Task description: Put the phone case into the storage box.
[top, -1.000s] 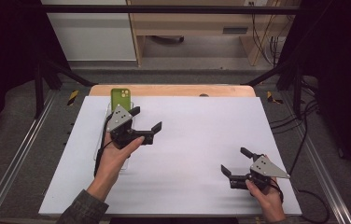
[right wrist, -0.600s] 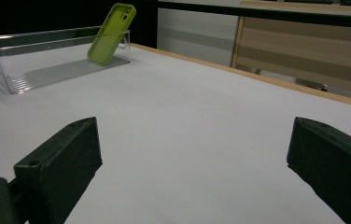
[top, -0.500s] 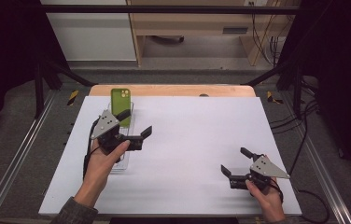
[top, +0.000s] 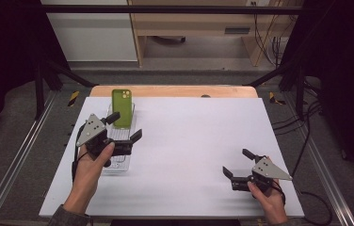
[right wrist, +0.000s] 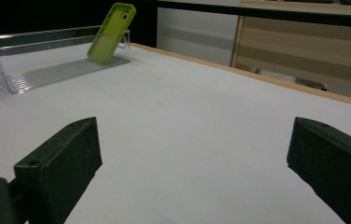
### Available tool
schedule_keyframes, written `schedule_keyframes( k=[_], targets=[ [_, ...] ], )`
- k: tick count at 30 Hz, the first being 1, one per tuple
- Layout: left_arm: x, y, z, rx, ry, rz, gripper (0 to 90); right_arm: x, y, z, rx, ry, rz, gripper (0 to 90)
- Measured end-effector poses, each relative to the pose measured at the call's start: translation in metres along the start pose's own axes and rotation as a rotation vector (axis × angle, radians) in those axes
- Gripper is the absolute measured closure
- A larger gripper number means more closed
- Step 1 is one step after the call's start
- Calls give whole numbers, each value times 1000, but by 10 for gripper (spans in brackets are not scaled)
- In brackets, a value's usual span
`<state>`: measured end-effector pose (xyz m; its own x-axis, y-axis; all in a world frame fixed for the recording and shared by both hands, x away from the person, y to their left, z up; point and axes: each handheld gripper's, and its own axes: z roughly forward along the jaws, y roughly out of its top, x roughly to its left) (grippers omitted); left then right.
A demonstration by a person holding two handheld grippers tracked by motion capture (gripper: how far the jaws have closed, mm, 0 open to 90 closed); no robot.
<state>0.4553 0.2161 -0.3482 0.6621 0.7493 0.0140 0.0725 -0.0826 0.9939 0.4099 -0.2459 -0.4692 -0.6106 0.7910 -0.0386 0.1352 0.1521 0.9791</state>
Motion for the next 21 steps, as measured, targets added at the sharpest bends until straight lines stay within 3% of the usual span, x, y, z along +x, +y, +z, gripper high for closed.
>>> schedule_keyframes(
  k=[12,21],
  targets=[
    [8,-12,-18,-1,36,7,16,0,0,1,5,0,3,26],
    [16,-16,-37,-39,69,-15,13,1,0,1,7,-1,3,25]
  ],
)
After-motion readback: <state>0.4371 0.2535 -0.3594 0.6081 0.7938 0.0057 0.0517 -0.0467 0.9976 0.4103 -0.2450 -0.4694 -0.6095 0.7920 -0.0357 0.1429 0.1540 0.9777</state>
